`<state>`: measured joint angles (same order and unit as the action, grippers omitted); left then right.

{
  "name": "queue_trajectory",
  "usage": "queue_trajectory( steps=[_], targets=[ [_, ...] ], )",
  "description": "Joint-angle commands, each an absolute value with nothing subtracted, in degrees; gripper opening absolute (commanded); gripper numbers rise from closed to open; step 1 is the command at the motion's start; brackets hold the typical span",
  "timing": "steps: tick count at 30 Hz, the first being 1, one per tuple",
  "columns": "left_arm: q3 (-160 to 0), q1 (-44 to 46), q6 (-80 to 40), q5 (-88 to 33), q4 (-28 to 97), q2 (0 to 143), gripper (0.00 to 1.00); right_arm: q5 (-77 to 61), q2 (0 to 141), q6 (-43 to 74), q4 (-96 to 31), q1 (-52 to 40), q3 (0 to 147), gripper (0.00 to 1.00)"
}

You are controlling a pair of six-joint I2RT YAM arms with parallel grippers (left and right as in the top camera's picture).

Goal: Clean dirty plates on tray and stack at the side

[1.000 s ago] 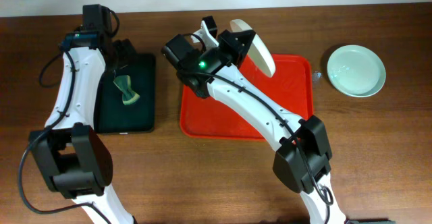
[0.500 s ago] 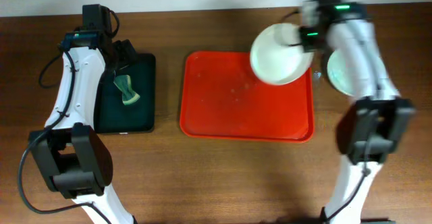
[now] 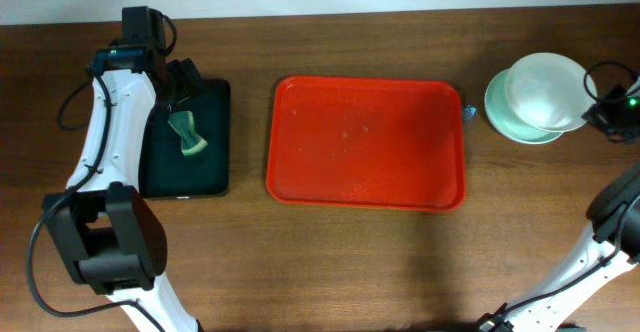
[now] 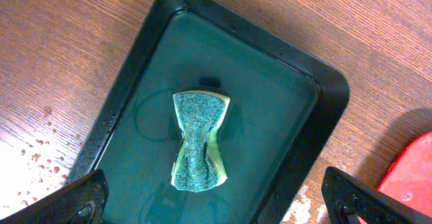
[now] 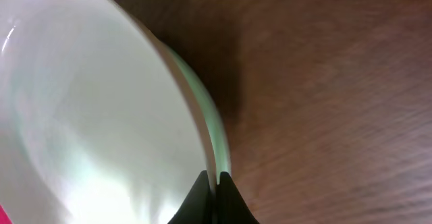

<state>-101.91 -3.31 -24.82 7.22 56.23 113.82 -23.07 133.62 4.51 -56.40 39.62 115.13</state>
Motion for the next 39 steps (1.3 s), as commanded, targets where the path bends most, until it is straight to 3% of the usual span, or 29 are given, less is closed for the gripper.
queue_trajectory(
  steps=[1, 3, 11, 12, 13, 14, 20, 24, 27, 32, 37, 39],
  targets=[
    [-102.37, -3.49, -24.82, 6.83, 56.27, 113.49, 0.99, -19.29, 134.74, 5.02, -55.66, 36.07, 114.61, 0.04],
    [-102.37, -3.49, -24.82, 6.83, 56.27, 113.49, 0.99, -10.57, 134.74, 5.02, -56.10, 33.93, 114.61, 0.04],
    [-102.37, -3.49, -24.82, 6.83, 56.27, 113.49, 0.99, -6.81, 134.74, 4.99, -58.30, 33.45, 114.58, 0.04],
    [-102.37, -3.49, -24.82, 6.83, 56.27, 113.49, 0.99, -6.81, 134.74, 4.99, -58.41, 33.45, 114.58, 0.13],
    [-102.37, -3.49, -24.82, 6.83, 56.27, 113.49, 0.99, -6.81, 134.74, 4.99, -58.50, 33.43, 114.58, 0.71],
    [-102.37, -3.49, -24.82, 6.83, 56.27, 113.49, 0.99, -6.81, 134.67, 4.97, -58.96, 33.43, 114.69, 0.99],
    [-102.37, -3.49, -24.82, 6.83, 56.27, 113.49, 0.99, -7.27, 123.24, 6.76, -68.58, 32.86, 116.92, 0.98],
    [-102.37, -3.49, -24.82, 6.83, 56.27, 113.49, 0.99, -7.14, 111.22, 6.37, -75.33, 27.03, 116.90, 0.98],
    [-102.37, -3.49, -24.82, 6.83, 56.27, 113.49, 0.99, -7.01, 101.80, 4.32, -78.96, 18.11, 115.96, 0.98],
    [-102.37, -3.49, -24.82, 6.83, 56.27, 113.49, 0.99, -8.99, 82.67, 1.52, -77.54, -6.66, 104.20, 0.98],
    [-102.37, -3.49, -24.82, 6.83, 56.27, 113.49, 0.99, -8.99, 83.18, 1.52, -80.79, -19.64, 98.56, 0.98],
    [-102.37, -3.49, -24.82, 6.83, 56.27, 113.49, 0.99, -8.99, 84.64, 1.52, -80.84, -20.23, 98.52, 0.98]
  ],
)
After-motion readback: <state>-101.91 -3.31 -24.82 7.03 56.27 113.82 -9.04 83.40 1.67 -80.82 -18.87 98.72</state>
